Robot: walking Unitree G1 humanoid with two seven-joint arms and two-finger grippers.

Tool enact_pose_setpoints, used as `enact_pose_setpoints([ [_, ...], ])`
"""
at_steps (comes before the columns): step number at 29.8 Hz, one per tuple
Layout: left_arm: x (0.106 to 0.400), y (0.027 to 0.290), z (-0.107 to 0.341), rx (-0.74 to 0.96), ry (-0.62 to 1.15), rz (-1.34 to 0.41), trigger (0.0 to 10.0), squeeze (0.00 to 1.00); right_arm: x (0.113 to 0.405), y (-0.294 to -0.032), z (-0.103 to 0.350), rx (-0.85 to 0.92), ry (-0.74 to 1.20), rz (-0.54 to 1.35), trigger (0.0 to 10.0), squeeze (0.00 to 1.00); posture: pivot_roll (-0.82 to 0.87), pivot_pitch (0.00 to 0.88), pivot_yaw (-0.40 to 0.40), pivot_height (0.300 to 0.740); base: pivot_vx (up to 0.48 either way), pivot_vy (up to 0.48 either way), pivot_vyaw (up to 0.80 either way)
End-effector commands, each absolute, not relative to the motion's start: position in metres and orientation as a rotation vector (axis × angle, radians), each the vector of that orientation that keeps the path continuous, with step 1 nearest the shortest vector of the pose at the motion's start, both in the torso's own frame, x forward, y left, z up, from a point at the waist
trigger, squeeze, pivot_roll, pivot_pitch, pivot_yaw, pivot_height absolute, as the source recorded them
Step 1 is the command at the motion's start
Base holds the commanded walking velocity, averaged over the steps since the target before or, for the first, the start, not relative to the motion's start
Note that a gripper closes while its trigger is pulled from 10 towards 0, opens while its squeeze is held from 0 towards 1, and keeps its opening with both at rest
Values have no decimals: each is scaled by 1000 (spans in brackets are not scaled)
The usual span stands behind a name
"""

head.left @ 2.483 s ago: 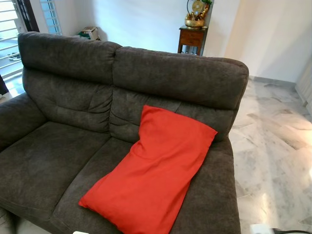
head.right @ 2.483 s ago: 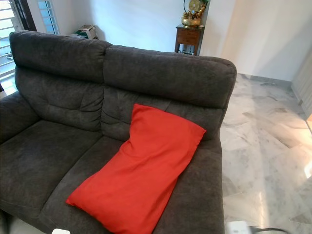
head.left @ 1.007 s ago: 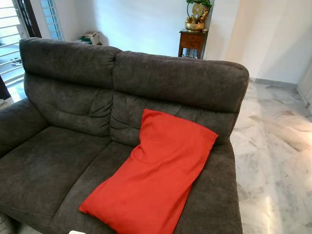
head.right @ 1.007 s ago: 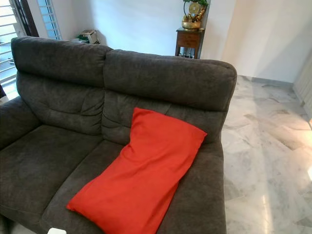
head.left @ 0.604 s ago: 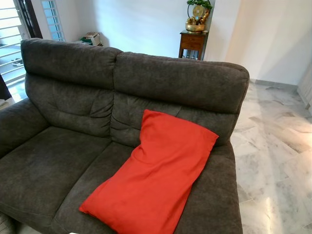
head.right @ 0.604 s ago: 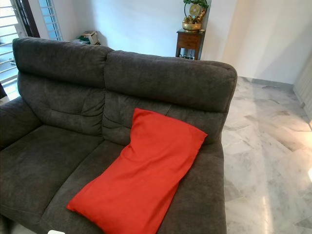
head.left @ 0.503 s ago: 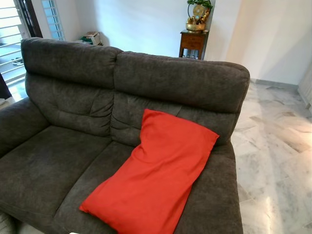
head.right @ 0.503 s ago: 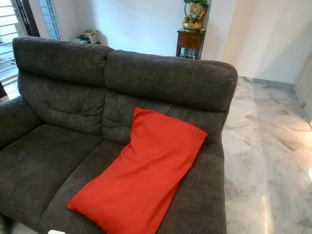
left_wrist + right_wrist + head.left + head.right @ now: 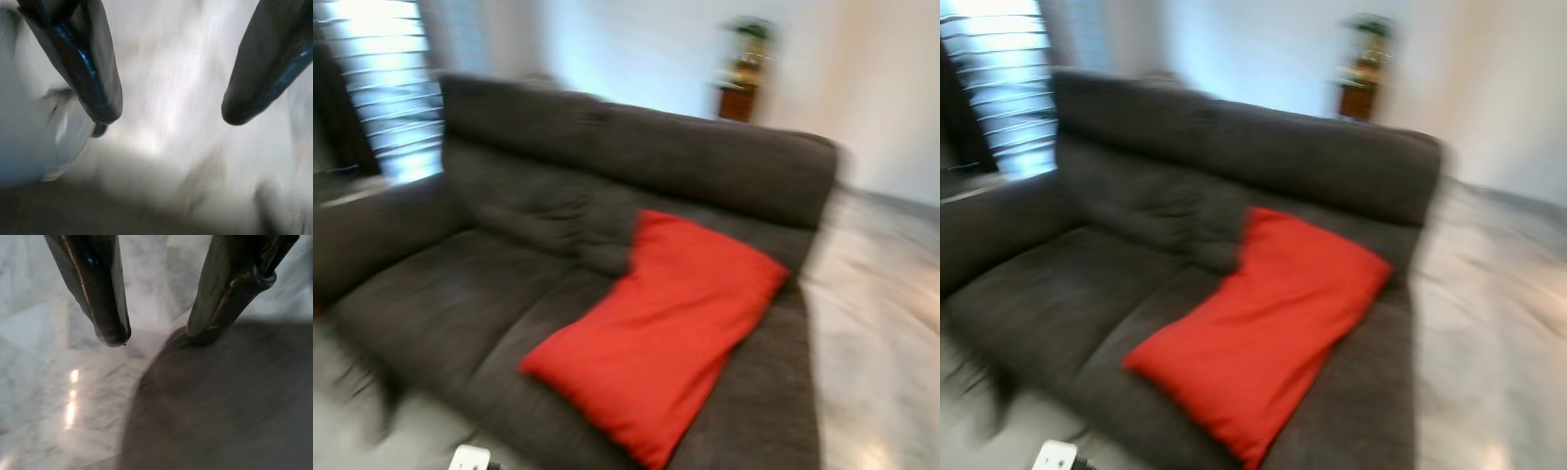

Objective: Move the pillow to the sofa from floor

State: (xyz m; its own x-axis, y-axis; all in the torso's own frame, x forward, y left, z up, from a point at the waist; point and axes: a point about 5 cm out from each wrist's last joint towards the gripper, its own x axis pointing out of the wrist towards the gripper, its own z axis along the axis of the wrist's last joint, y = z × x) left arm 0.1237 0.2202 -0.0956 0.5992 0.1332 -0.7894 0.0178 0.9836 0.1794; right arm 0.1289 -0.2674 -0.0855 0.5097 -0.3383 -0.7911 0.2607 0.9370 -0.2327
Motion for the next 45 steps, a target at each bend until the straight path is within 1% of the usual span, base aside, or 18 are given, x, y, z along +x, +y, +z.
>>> enact_pose_setpoints([
  [1, 147, 224, -86, 193, 858, 67, 10000, 0, 130, -264, -87, -78, 978, -352, 10000, 0, 173, 0, -29, 740, -330, 0, 0],
  [9, 145, 223, -87, 190, 866, 69, 10000, 0, 130, -263, -87, -75, 979, -347, 10000, 0, 167, 0, -31, 740, -324, 0, 0],
  [17, 147, 220, -87, 187, 864, 67, 10000, 0, 132, -261, -87, -66, 975, -326, 10000, 0, 162, 0, -36, 740, 0, 0, 0],
  [33, 147, 215, -89, 183, 872, 52, 10000, 0, 152, -252, -82, -26, 911, -283, 10000, 0, 138, 0, -48, 740, 0, 0, 0],
  [38, 150, 205, -89, 176, 867, 33, 10000, 0, 155, -256, -79, -39, 905, -265, 10000, 0, 114, 0, -74, 740, 0, 0, 0],
  [40, 153, 197, -90, 169, 864, 18, 10000, 0, 155, -263, -77, -51, 902, -268, 10000, 0, 100, 0, -88, 740, 0, 0, 0],
  [45, 156, 183, -91, 159, 863, -22, 10000, 0, 154, -278, -71, -65, 886, -308, 10000, 0, 65, 0, -76, 740, 0, 0, 0],
])
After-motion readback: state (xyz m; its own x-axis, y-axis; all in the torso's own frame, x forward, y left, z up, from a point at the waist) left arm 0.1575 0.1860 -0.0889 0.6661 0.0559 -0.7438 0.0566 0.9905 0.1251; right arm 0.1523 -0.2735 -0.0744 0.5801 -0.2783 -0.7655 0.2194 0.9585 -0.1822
